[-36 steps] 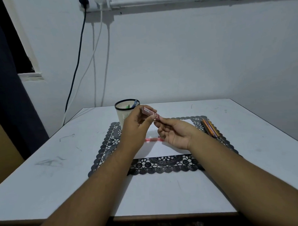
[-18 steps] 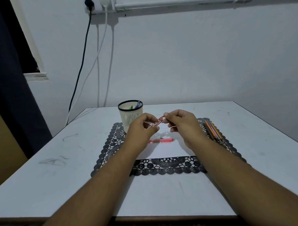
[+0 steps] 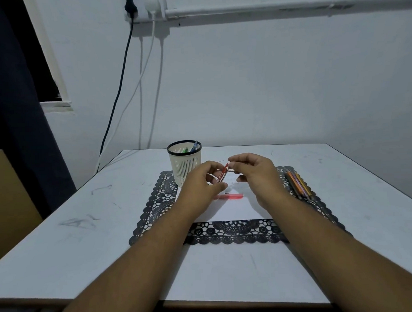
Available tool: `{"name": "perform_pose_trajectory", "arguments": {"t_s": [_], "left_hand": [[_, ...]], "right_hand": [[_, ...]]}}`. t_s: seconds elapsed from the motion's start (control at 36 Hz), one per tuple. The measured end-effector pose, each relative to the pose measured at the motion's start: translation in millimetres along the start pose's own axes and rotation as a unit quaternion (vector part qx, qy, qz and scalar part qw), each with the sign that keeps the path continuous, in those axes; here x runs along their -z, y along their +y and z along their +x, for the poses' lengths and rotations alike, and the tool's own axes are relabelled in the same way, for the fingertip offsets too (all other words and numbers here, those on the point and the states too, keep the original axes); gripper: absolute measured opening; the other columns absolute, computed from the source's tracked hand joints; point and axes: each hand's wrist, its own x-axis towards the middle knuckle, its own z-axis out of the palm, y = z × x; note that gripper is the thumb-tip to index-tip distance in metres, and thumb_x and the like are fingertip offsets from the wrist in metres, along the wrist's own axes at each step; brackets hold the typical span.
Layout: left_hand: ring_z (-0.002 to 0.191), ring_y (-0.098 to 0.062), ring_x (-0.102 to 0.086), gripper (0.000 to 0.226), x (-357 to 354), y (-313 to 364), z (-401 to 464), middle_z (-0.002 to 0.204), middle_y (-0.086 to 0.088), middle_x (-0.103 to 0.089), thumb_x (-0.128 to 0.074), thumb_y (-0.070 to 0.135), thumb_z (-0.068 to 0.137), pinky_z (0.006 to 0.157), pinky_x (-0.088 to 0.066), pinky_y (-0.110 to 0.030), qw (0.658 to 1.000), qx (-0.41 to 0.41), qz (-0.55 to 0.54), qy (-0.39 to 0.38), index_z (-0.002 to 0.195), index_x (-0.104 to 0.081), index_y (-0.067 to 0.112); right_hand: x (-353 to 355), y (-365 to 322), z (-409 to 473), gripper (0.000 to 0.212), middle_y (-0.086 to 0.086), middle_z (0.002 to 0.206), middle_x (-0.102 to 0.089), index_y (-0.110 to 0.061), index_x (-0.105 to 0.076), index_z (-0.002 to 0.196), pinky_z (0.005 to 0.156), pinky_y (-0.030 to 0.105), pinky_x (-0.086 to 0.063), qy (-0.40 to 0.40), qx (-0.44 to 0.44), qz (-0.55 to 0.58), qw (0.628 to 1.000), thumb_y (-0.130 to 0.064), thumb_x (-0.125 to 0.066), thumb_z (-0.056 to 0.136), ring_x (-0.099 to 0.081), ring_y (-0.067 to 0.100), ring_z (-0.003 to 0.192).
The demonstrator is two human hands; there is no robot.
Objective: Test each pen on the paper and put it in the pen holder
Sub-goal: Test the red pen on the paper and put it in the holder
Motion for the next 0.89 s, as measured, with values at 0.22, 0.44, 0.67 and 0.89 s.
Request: {"name": "perform_pose_trajectory", "arguments": {"t_s": [0.22, 0.44, 0.67, 0.89], "left_hand": [[0.073, -0.014, -0.062, 0.04, 0.0, 1.7, -0.5, 0.091, 0.001, -0.064, -0.082, 0.002, 0.08, 0.06, -0.058, -0.032, 1.0, -0.021, 0.016, 0.0, 0.11, -0.067, 0.025], [0.068, -0.01, -0.061, 0.04, 0.7, 3.3, -0.2, 0.086, 0.007, -0.062, -0.082, 0.002, 0.08, 0.063, -0.057, -0.034, 1.0, -0.026, 0.009, -0.007, 0.111, -0.067, 0.023], [0.06, -0.009, -0.058, 0.043, -0.2, 6.1, -3.5, 0.087, -0.003, -0.06, -0.079, -0.006, 0.081, 0.057, -0.057, -0.032, 0.999, -0.027, -0.021, -0.028, 0.116, -0.065, 0.015], [0.062, -0.012, -0.059, 0.046, 0.1, 6.4, -4.4, 0.087, -0.003, -0.059, -0.079, -0.007, 0.08, 0.056, -0.056, -0.032, 0.999, -0.027, -0.028, -0.035, 0.116, -0.065, 0.017]], "right_hand": [[-0.9, -1.5, -0.8, 0.01, -0.004, 0.075, -0.074, -0.011, -0.074, 0.095, 0.067, 0.028, -0.053, 0.009, 0.032, -0.007, 0.999, -0.004, -0.077, 0.088, -0.066, 0.005, 0.072], [-1.3, -4.8, -2.1, 0.004, -0.002, 0.081, -0.073, -0.012, -0.075, 0.091, 0.066, 0.027, -0.055, 0.026, 0.06, -0.024, 0.998, -0.008, -0.076, 0.09, -0.066, 0.007, 0.077], [0.2, -9.8, -3.6, 0.005, 0.004, 0.085, -0.075, -0.011, -0.074, 0.091, 0.064, 0.032, -0.053, 0.036, 0.038, 0.025, 0.998, -0.006, -0.074, 0.091, -0.067, 0.013, 0.074], [-0.2, -8.7, -2.5, 0.004, -0.004, 0.078, -0.069, -0.012, -0.075, 0.089, 0.06, 0.029, -0.051, 0.036, 0.062, 0.0, 0.997, -0.009, -0.074, 0.092, -0.06, 0.009, 0.073]]}}
